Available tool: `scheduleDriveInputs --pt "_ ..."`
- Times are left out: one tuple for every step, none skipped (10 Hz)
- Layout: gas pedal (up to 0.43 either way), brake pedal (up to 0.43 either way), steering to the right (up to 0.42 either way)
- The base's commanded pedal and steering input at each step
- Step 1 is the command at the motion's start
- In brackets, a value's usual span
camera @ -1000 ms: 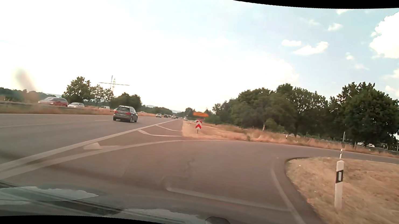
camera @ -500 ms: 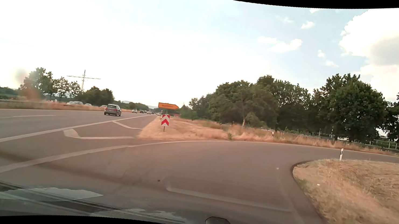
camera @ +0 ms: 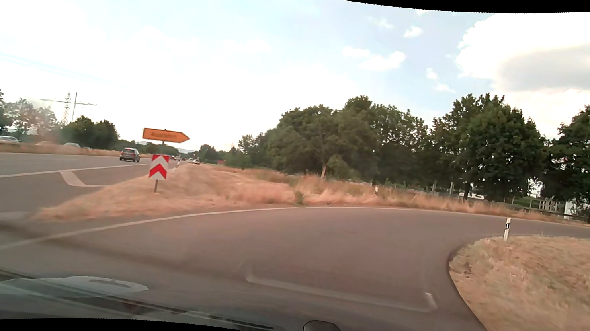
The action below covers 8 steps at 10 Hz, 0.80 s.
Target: Follow the waypoints while adhering to traffic rules and regulations
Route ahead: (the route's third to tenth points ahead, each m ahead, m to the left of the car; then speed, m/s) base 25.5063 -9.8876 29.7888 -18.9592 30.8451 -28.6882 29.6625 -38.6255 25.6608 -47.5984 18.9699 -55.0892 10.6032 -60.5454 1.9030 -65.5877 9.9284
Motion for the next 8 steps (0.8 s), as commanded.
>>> scheduleDriveInputs --pt "0.0 0.128 0.126" --pt "0.0 0.055 0.132" --pt "0.0 0.0 0.139" --pt "0.0 0.0 0.146" --pt "0.0 0.0 0.15" --pt "0.008 0.0 0.152" --pt "0.039 0.0 0.152" --pt "0.047 0.0 0.151"
